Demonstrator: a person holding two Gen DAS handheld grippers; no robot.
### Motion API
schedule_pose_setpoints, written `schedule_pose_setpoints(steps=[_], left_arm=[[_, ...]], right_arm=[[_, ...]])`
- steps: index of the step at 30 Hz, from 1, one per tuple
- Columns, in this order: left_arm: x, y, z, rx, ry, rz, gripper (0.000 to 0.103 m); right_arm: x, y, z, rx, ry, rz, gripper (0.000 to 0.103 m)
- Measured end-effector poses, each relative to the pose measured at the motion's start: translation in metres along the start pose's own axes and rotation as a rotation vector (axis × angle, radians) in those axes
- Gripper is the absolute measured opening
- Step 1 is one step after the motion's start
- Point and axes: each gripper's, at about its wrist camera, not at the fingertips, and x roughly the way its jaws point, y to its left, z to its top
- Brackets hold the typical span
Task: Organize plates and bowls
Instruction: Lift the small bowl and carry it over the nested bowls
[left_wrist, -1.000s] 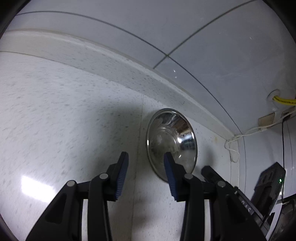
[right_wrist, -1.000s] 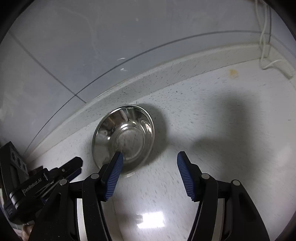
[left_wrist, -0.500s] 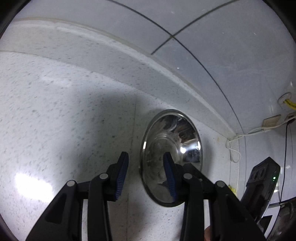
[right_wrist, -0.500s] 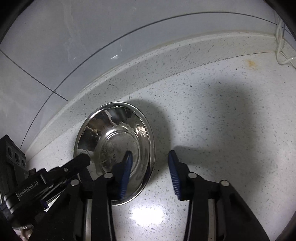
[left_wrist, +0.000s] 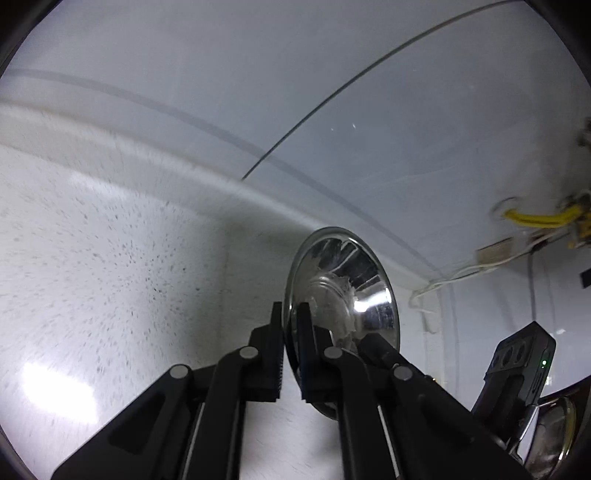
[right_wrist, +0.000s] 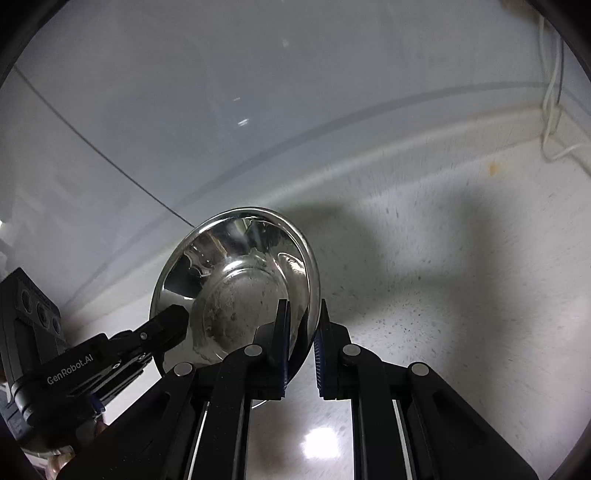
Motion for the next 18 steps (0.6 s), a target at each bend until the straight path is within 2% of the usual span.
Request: schedule_pose_setpoints(steps=[7, 14, 18], left_arm=[[-0.089, -0.046, -0.026, 0.034, -0.074, -0.033, 0.005], [-0.181, -0.064, -0.099, 0.068, -0.094, -0.066, 0.006], [-0.214, -0.062, -0.145, 0.082, -0.077, -0.091, 0.006]], right_arm=[[-0.093, 0.035, -0.009, -0.024, -0.100, 0.041, 0.011], [-0.175, 0.050, -0.060, -0.072, -0.163, 0.055, 0.011], [-0.217, 0.044, -0.097, -0.091, -0.168, 0.063, 0.011]])
